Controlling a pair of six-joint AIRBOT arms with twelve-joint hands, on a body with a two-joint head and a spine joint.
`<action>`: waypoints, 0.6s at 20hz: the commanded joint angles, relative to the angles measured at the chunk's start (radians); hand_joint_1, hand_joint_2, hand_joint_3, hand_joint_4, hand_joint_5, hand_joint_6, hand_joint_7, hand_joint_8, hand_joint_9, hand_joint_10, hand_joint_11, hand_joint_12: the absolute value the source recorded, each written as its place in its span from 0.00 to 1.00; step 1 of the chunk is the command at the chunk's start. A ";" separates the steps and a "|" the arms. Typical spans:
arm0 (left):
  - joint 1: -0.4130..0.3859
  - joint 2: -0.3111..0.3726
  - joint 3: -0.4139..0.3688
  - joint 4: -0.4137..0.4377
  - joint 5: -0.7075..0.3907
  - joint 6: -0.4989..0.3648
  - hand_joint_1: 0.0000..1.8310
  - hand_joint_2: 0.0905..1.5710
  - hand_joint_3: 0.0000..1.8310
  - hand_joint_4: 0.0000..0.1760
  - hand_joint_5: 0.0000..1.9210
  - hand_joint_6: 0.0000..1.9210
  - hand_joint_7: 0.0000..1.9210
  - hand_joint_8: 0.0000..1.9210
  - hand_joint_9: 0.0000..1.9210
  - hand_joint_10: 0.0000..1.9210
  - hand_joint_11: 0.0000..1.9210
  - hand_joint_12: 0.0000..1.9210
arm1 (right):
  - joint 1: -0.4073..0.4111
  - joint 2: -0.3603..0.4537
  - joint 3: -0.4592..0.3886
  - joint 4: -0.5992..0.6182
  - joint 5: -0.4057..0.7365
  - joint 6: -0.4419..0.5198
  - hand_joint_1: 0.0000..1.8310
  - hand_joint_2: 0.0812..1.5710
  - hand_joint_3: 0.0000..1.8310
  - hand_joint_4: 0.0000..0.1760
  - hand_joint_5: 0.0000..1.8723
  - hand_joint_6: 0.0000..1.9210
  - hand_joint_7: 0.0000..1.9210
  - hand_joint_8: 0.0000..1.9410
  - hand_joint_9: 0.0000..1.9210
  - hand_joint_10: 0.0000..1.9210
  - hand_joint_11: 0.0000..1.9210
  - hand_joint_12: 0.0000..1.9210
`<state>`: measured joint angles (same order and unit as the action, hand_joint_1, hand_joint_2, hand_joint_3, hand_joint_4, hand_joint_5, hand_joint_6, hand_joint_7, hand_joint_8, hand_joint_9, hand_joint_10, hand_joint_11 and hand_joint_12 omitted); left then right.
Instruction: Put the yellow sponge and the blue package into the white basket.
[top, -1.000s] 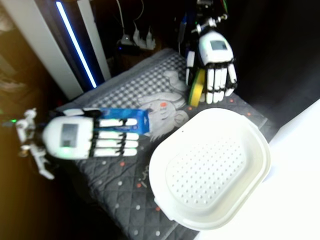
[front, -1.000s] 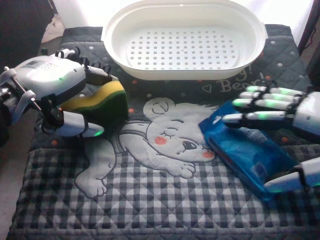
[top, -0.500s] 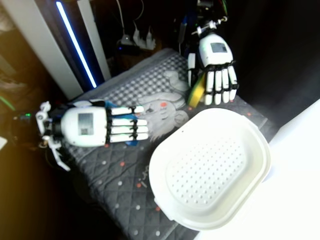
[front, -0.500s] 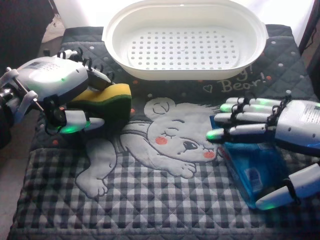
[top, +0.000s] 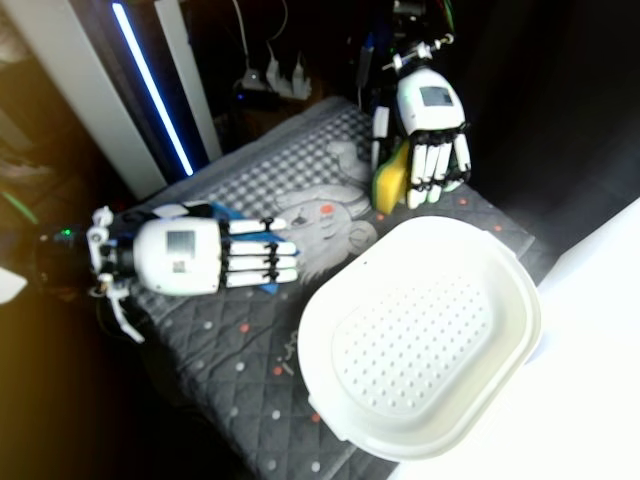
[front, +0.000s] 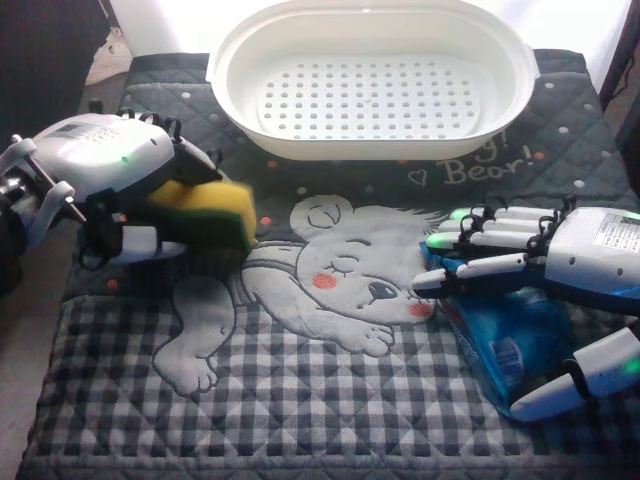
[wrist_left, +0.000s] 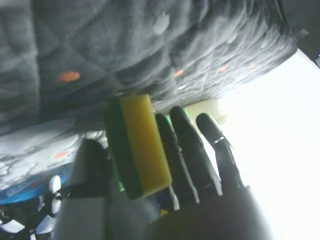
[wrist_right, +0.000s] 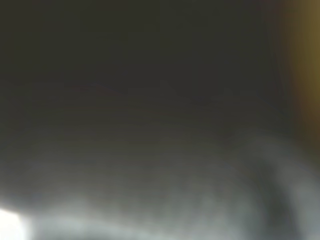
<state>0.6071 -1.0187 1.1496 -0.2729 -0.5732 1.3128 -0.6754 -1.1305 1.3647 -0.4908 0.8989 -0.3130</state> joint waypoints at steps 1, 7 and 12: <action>-0.002 0.004 -0.003 0.008 -0.114 0.001 0.68 0.72 0.00 0.00 0.45 0.49 0.49 0.66 0.44 0.52 0.31 0.79 | 0.003 -0.003 0.008 -0.001 0.027 -0.018 0.63 0.60 0.01 0.43 0.32 0.01 0.16 0.00 0.25 0.01 0.20 0.20; 0.004 0.011 -0.013 0.009 -0.126 0.001 0.70 0.66 0.00 0.00 0.64 0.18 0.53 0.60 0.46 0.55 0.28 0.88 | 0.003 -0.011 0.027 0.011 0.019 -0.018 0.80 0.77 0.00 0.00 0.31 0.74 0.31 0.93 0.38 0.95 0.40 0.95; 0.007 0.030 -0.036 0.030 -0.161 0.001 0.70 0.68 0.00 0.00 0.64 0.16 0.49 0.66 0.44 0.63 0.31 0.91 | 0.003 0.005 0.034 0.040 0.030 -0.016 0.79 0.85 0.00 0.00 0.19 0.81 0.22 0.93 0.26 0.95 0.23 1.00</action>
<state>0.6189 -1.0000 1.1110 -0.2558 -0.6170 1.3128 -0.6628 -1.1358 1.3907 -0.4564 0.9409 -0.3183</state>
